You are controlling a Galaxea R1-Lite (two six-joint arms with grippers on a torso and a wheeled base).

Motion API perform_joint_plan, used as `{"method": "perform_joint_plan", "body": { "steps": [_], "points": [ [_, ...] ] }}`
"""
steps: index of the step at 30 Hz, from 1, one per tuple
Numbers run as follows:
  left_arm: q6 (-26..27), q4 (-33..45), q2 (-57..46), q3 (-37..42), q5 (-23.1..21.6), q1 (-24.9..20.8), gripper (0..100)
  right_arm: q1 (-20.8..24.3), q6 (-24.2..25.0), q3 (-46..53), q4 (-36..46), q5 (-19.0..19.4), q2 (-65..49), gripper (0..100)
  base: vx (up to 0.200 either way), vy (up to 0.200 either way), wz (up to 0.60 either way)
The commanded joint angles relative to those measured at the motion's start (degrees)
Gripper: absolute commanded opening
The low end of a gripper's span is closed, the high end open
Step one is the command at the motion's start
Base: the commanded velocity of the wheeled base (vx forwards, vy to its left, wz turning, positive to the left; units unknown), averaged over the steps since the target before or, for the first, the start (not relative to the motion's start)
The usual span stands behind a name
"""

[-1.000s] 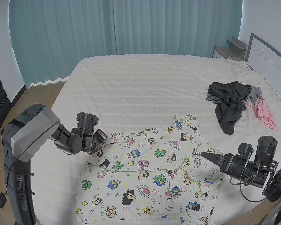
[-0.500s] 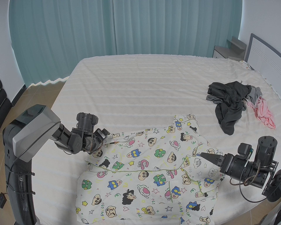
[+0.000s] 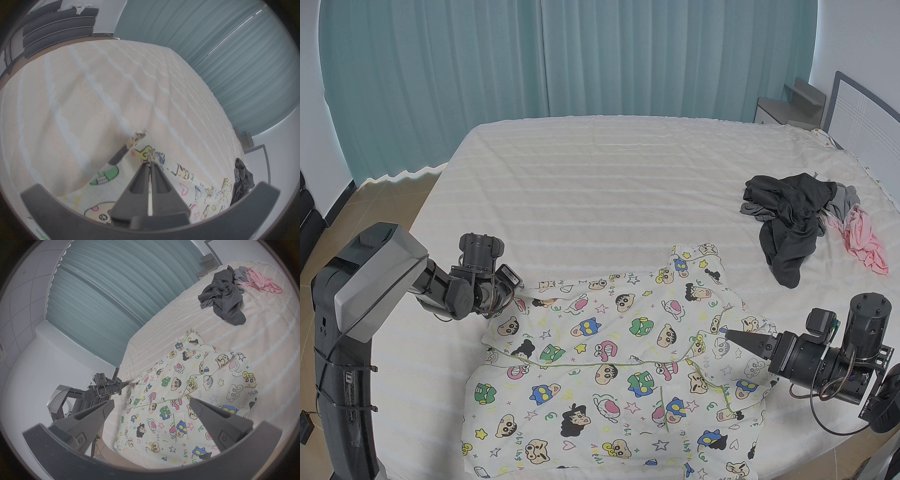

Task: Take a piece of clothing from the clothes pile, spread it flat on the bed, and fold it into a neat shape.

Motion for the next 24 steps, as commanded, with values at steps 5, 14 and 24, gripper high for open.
{"method": "perform_joint_plan", "body": {
  "steps": [5, 14, 24],
  "points": [
    [0.22, 0.12, 1.86, -8.77, 0.16, 1.13, 0, 0.13, 0.0, 0.07, 0.04, -0.01, 0.18, 100, 0.0, 0.0, 0.0],
    [2.5, 0.91, 8.36, -17.39, 1.31, 1.13, 0, 0.05, 0.0, 0.07, 0.04, -0.01, 0.44, 100, 0.0, 0.0, 0.0],
    [3.38, 1.43, 9.95, -20.64, 1.48, 2.36, 0, 0.13, 0.0, 0.07, -0.13, -0.01, 1.32, 100, 0.0, 0.0, 0.0]
  ]
}}
